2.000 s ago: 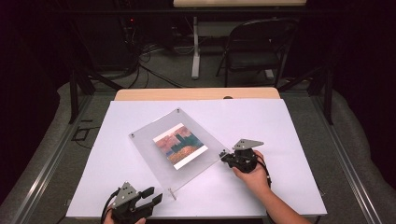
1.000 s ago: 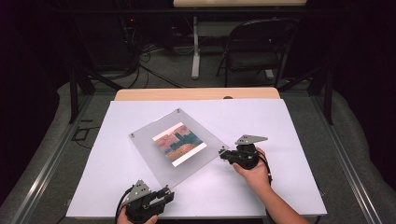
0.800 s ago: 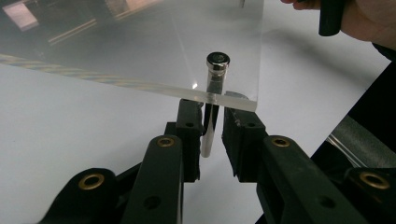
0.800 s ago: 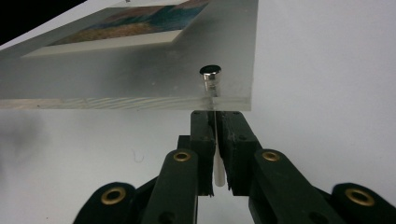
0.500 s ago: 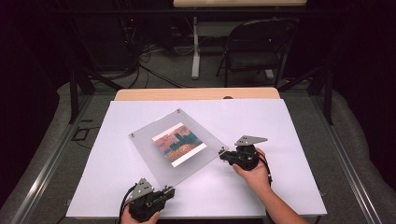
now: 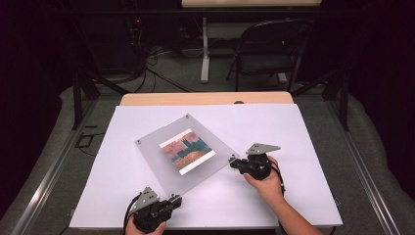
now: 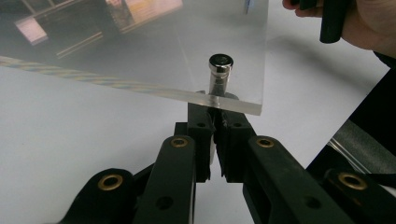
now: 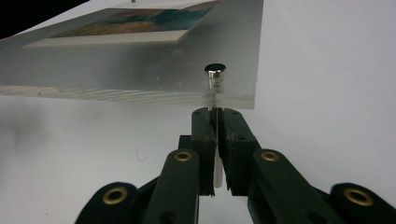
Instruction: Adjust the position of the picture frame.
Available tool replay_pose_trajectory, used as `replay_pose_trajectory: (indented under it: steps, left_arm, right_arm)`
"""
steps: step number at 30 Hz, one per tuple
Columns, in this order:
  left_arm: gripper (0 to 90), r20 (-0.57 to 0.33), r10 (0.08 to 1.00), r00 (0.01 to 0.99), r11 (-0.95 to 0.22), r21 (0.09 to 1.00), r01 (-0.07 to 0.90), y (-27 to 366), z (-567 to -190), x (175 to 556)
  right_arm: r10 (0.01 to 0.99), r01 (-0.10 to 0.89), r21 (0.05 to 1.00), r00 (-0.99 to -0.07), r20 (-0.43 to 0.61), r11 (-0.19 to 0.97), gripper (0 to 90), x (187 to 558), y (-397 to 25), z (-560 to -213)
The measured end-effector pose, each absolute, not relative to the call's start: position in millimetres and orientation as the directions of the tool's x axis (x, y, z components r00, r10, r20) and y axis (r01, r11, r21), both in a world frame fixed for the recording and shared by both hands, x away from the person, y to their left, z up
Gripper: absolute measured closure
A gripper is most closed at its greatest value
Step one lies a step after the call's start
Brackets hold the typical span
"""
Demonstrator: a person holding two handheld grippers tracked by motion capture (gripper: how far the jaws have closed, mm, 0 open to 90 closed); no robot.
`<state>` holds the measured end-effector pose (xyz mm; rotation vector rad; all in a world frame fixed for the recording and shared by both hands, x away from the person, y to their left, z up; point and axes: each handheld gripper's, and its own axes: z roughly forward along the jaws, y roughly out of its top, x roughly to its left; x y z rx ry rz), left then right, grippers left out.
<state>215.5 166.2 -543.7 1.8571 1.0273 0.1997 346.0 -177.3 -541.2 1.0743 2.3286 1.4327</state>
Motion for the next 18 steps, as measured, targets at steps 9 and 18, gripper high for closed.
replay_pose_trajectory:
  steps: [9,18]
  left_arm:
    - [84.8,-0.281,0.718,0.637,-0.181,0.808,0.561,169,-541,217]
    - [84.8,-0.294,0.741,0.604,-0.142,0.810,0.569,176,-533,235]
  right_arm:
    - [0.672,0.448,0.849,-0.723,0.161,0.279,85.6,342,-177,-537]
    - [0.674,0.443,0.860,-0.718,0.173,0.252,85.9,335,-183,-531]
